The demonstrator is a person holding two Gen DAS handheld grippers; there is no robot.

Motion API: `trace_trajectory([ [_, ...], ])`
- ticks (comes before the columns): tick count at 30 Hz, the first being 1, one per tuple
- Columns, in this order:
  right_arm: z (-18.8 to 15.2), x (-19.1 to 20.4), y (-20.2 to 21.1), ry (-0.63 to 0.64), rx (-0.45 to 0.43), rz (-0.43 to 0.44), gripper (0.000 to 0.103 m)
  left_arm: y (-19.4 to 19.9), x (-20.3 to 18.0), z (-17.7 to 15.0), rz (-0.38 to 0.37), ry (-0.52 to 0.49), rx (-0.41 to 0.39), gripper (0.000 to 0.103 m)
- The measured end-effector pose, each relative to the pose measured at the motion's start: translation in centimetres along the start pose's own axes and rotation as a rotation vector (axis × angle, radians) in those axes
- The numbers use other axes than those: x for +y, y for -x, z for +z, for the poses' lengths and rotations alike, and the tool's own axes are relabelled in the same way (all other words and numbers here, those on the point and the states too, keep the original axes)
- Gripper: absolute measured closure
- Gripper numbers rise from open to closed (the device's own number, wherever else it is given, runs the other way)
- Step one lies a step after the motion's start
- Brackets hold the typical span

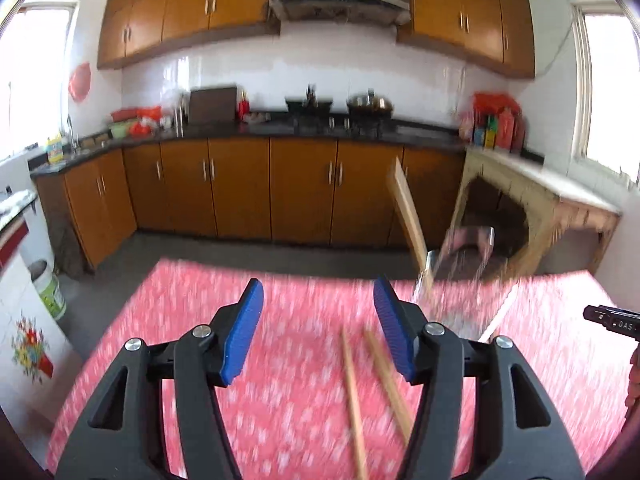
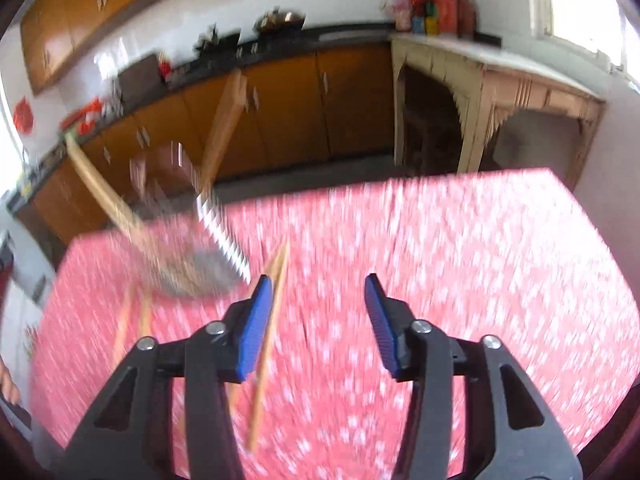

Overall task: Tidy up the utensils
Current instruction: 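Move both tools back to the cloth above a loose chopstick each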

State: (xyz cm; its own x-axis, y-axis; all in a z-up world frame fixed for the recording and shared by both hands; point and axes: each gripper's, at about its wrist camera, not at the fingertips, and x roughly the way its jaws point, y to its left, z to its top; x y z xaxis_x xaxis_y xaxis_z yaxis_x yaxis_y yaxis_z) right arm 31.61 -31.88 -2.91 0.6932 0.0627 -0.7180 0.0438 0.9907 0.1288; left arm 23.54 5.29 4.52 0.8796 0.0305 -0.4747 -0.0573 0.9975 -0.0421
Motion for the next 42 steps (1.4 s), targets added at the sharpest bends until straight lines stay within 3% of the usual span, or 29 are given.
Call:
trace_trajectory([
  [6, -7.3, 2.7, -3.7, 0.066, 0.125, 0.081, 0.071, -2.6, 0.1, -8.7, -0.039, -0.012, 0.19, 0.045],
  [13, -9.3, 5.6, -5.8, 0.119, 0.151, 0.081, 0.071, -3.8, -1.1, -11.7, -0.071, -0.013, 0.254, 0.045],
  [19, -9.3, 6.4, -6.5, 0.161, 0.122, 0.026, 0.075, -4.8, -3.3, -12.9, -0.067, -0.082, 0.304, 0.047],
  [21, -9.5, 6.4, -6.5, 0.176, 0.11, 0.003, 0.09, -5.3, -3.9, -13.3, -0.049, -0.095, 0.331, 0.055],
  [23, -9.2, 5.9, -6.7, 0.166, 0.106, 0.007, 0.093, -6.2, -4.0, -13.7, -0.028, -0.088, 0.368, 0.071],
  [25, -9.0, 5.7, -6.8, 0.169, 0.098, -0.011, 0.094, -6.6, -4.0, -13.9, -0.024, -0.085, 0.377, 0.078],
  [27, -8.7, 4.8, -7.1, 0.167, 0.091, -0.034, 0.095, -7.2, -4.2, -13.8, -0.001, -0.108, 0.388, 0.093],
  [35, -4.2, -3.3, -9.6, 0.015, 0.076, -0.17, 0.095, -11.4, -0.5, -11.3, 0.08, -0.077, 0.393, 0.095],
  [42, -3.5, -5.8, -10.2, -0.046, 0.075, -0.11, 0.093, -12.3, 1.5, -10.5, 0.02, -0.05, 0.387, 0.094],
])
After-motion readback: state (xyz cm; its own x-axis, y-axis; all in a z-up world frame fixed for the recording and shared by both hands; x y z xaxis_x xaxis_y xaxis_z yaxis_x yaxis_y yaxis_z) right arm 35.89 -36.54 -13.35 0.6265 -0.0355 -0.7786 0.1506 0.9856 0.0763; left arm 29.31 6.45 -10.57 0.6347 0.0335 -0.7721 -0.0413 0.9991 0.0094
